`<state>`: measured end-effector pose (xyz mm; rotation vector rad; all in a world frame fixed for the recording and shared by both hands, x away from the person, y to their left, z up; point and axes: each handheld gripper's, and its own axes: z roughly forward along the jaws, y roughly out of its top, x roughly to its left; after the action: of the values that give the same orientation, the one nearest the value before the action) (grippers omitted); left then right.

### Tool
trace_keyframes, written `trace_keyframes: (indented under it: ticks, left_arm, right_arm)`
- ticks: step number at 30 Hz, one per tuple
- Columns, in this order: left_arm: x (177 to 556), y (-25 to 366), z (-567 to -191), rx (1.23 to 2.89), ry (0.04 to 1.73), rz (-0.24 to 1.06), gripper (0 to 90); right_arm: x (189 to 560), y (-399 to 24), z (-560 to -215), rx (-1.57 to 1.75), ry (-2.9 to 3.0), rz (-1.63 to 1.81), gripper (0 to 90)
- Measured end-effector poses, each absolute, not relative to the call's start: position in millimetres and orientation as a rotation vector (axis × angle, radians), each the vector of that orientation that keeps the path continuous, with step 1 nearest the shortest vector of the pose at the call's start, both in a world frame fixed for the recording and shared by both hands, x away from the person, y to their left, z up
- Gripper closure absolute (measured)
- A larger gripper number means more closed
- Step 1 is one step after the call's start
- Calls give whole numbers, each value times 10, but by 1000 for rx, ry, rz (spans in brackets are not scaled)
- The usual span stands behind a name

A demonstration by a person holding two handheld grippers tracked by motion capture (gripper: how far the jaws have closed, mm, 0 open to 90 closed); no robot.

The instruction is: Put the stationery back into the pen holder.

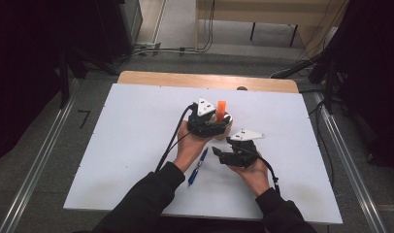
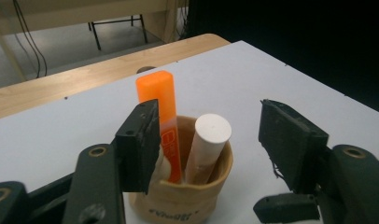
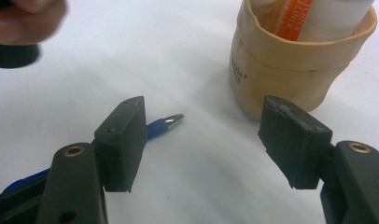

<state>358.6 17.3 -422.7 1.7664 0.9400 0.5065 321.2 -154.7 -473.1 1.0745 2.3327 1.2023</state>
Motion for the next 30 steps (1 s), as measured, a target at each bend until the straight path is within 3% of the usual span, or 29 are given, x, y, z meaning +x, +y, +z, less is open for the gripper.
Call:
trace_keyframes:
  ticks: [6,19,30]
  left_arm:
    - [3438,329,-4240,1751,968,508,298]
    - [3151,629,-4479,1732,1048,466,200]
    - [3011,783,-4608,1709,1063,460,211]
  right_arm:
    - [3209,-1557,-4719,1081,2321,1213,286]
    - [3192,-1541,-4732,1070,2323,1194,288]
    - [3185,-1542,-4747,1080,2326,1187,290]
